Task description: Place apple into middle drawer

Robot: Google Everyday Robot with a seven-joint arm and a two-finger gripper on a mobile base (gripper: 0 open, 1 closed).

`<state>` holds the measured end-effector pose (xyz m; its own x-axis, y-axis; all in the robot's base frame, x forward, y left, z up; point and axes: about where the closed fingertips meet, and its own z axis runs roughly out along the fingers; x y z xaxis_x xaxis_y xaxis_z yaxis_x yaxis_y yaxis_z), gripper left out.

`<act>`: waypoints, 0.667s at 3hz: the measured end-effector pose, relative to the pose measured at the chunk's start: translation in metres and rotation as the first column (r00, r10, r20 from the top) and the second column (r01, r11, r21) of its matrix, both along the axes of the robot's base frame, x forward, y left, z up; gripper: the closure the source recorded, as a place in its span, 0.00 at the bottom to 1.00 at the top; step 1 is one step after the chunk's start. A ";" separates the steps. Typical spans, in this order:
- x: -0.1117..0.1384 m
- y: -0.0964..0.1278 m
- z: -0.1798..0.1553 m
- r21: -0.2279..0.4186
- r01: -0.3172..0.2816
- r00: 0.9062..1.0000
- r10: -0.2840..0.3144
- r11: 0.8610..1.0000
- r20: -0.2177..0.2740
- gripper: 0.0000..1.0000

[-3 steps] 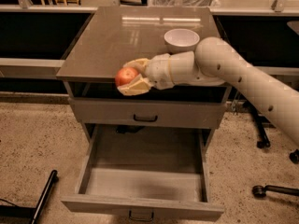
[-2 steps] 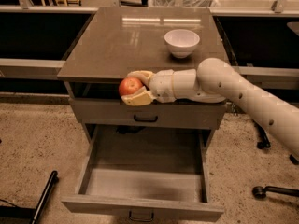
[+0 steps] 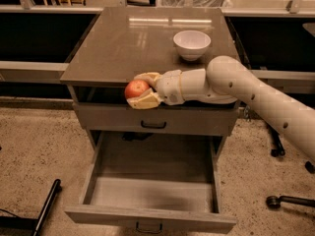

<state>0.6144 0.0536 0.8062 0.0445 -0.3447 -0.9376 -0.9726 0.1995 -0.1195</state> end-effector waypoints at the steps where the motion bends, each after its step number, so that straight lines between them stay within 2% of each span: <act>1: 0.000 0.000 0.002 0.000 0.000 1.000 0.000 1.000 0.000 1.00; 2: -0.023 0.008 -0.001 -0.036 -0.124 0.991 0.126 0.992 0.045 1.00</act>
Offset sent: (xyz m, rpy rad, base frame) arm -0.1362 0.0145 -0.0257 -0.2126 -0.3083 0.7949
